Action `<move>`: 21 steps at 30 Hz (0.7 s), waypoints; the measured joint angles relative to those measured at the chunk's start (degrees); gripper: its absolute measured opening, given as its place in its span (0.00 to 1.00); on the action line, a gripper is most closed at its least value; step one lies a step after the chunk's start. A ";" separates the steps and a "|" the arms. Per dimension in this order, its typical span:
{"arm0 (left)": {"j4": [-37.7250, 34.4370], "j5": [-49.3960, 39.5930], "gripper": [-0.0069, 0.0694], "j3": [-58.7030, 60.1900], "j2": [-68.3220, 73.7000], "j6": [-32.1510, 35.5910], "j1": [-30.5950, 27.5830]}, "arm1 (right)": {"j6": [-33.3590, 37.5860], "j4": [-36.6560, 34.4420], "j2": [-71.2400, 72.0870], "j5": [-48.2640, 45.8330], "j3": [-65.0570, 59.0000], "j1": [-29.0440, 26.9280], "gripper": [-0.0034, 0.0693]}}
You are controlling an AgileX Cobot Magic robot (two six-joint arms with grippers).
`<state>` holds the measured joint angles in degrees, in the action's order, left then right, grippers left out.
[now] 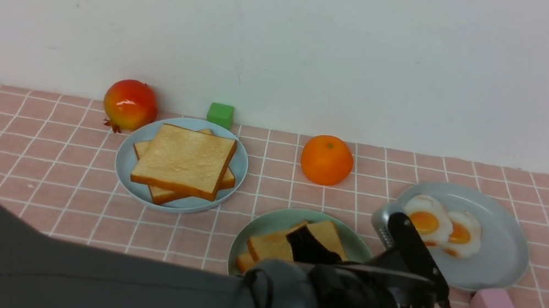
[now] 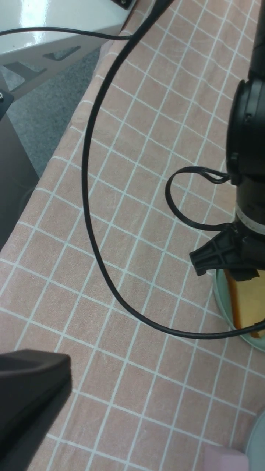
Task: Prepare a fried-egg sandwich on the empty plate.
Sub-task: Use the left arm to place a slice of bread on the fried egg in the middle
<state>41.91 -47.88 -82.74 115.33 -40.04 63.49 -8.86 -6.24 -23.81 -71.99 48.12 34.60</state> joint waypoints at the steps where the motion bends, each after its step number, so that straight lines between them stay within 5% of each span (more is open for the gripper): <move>1: -0.46 0.00 0.54 0.00 0.00 0.00 0.00 | 0.00 0.00 0.00 0.00 0.00 0.00 0.07; 14: 0.96 -0.21 0.58 0.00 -5.03 0.00 0.91 | 0.00 0.00 0.00 0.42 0.00 0.00 0.07; 21: -3.80 -1.08 0.17 0.59 -21.59 -3.93 2.73 | -0.05 0.00 0.00 4.29 1.30 0.00 0.08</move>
<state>38.11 -48.95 -82.15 93.74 -43.98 66.23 -8.92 -6.24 -23.81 -67.70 49.42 34.60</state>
